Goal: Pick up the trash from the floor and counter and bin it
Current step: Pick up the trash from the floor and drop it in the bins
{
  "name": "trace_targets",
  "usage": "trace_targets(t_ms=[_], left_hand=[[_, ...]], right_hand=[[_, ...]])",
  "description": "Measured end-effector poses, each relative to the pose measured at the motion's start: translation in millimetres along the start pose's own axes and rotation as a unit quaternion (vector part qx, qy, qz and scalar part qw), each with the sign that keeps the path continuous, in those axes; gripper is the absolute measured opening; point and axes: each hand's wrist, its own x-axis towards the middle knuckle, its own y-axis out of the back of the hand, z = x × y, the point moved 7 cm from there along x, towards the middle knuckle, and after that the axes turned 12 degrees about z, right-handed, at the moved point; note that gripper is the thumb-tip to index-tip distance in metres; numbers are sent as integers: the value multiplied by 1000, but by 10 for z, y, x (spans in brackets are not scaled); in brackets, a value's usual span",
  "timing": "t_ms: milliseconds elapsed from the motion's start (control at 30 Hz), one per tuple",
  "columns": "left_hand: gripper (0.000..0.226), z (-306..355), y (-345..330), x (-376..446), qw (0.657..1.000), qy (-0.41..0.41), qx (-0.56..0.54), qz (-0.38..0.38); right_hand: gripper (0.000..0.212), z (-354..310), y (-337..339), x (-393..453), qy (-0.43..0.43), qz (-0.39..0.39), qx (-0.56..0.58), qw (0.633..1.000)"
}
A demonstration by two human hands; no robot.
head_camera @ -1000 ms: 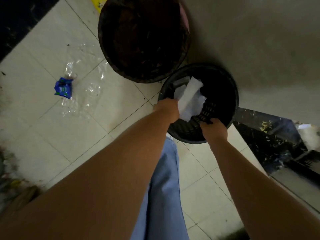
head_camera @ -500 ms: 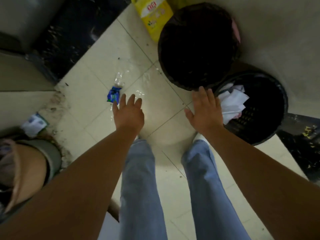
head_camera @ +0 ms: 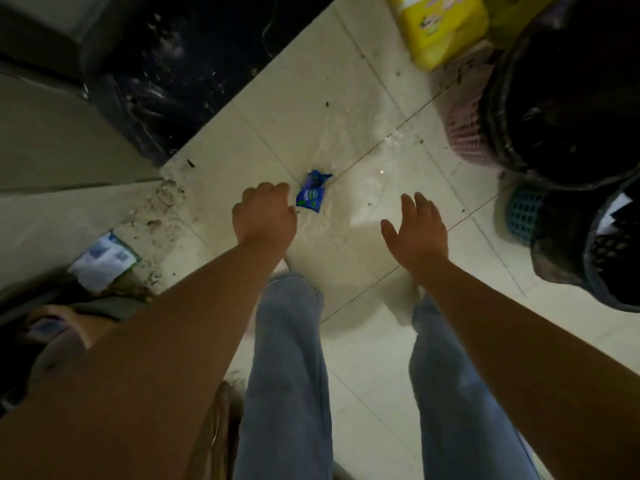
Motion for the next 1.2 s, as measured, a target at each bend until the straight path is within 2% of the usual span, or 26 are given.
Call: trace_targets(t_ms=[100, 267, 367, 467, 600, 700, 800, 967, 1200], left_hand=[[42, -135, -325, 283, 999, 3, -11, -35], [45, -211, -1103, 800, 997, 5, -15, -70], [46, -98, -1637, 1087, 996, -8, -22, -90], [43, 40, -2028, 1330, 996, -4, -36, -85], [32, 52, -2326, 1596, 998, 25, -27, -58], [25, 20, -2457, 1706, 996, 46, -50, -57], [27, -14, -2450, 1706, 994, 54, -78, -55], [26, -132, -2038, 1549, 996, 32, -78, -10], [26, -17, -1011, 1045, 997, 21, -46, 53]], right_hand=[[59, -156, -449, 156, -19, -26, 11, 999], [65, -174, -1277, 842, -101, -62, 71, 990], [77, -129, -1672, 1333, -145, -42, 112, 982], [84, -31, -1952, 1667, -159, 6, 108, 981], [73, 107, -2201, 1856, -183, 48, 128, 974], [48, 109, -2342, 1890, -198, 39, 176, 964], [24, 100, -2372, 1927, -207, 55, 189, 959], [27, 26, -2168, 1762, -208, 51, 221, 951], [25, -47, -1141, 1155, -130, 10, 167, 977]])
